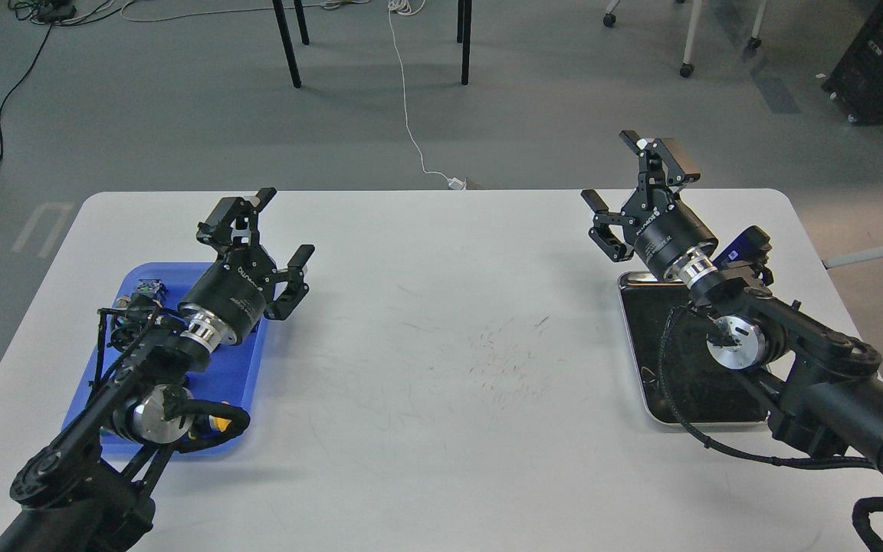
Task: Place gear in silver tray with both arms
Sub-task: 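Move the left gripper down over the blue parts tray, then grasp a small black gear in the blue tray with the left gripper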
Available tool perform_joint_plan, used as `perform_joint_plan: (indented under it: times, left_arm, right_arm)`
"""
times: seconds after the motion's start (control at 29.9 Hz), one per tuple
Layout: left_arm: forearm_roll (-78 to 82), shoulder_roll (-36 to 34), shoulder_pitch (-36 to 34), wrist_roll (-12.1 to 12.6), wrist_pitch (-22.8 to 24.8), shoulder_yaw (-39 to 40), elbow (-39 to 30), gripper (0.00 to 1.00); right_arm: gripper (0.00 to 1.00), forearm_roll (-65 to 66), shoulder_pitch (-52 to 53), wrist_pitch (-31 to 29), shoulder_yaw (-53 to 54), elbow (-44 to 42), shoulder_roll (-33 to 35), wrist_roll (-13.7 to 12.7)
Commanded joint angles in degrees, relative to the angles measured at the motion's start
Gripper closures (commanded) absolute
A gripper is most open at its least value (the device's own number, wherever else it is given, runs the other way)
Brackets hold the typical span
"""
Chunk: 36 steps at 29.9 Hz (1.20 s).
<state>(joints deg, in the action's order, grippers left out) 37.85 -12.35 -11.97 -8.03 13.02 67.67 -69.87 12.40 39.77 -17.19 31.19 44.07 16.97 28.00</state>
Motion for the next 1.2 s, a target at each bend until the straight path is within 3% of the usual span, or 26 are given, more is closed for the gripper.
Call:
perform_joint_plan:
  times: [0.0,0.17,0.27,0.33,0.4,0.5,0.6,0.77,0.87,1.0,1.17]
  left_arm:
    - [-3.03,-2.50,-0.24,0.82,-0.10,0.18,-0.36,0.02]
    - [-4.10,-4.78,0.37,-0.49,-0.45,0.09,-2.81,0.02]
    - [-3.66,-7.33,0.29,-3.56,0.78,-0.52,-4.84,0.02]
    - [-2.09,-9.79,-0.07,-4.45,3.31,-2.10,-5.72,0.02]
    - [4.47,-12.77,0.11,-6.11,8.84,-3.95,-9.83,0.02]
    - [22.29,-17.69,0.90,-13.74,13.60,-4.83,-15.11,0.02]
    - [39.53,-21.30,1.34,-19.73,13.70,-5.44,-16.97,0.02]
    - [66.43,-30.43,0.20,-19.97,12.83,-11.49,-17.06,0.02]
    - [79.80,-35.89,-2.16,-19.97,7.14,-17.64,-15.66,0.02]
    - [87.15,-36.34,-9.01,-19.97,-1.49,-27.74,-7.06,0.03]
    - [87.15,-35.03,-15.97,-19.97,-7.56,-36.82,2.61,0.07]
  right_arm:
    - [0.01,0.25,-0.22,0.05,-0.34,-0.56,1.66,0.00]
    - [0.01,0.08,-0.22,-0.13,-1.22,0.05,1.75,0.00]
    - [0.01,0.08,-0.13,-0.13,-1.22,-0.03,1.75,0.00]
    - [0.01,0.08,-0.13,-0.13,-1.31,0.05,1.75,0.00]
    - [0.01,0.08,0.13,-0.13,-1.22,0.05,1.67,0.00]
    - [0.01,0.08,0.57,-0.13,-1.22,-0.03,1.49,0.00]
    - [0.01,0.08,0.75,-0.04,-0.96,0.14,1.40,0.00]
    - [0.01,0.17,1.28,0.05,-1.05,0.14,1.49,0.00]
    - [0.01,0.17,1.28,0.05,-1.13,0.05,1.67,0.00]
    - [0.01,0.08,1.28,0.05,-1.05,0.14,1.67,0.00]
    - [0.01,0.17,1.28,0.13,-0.78,0.05,1.49,0.00]
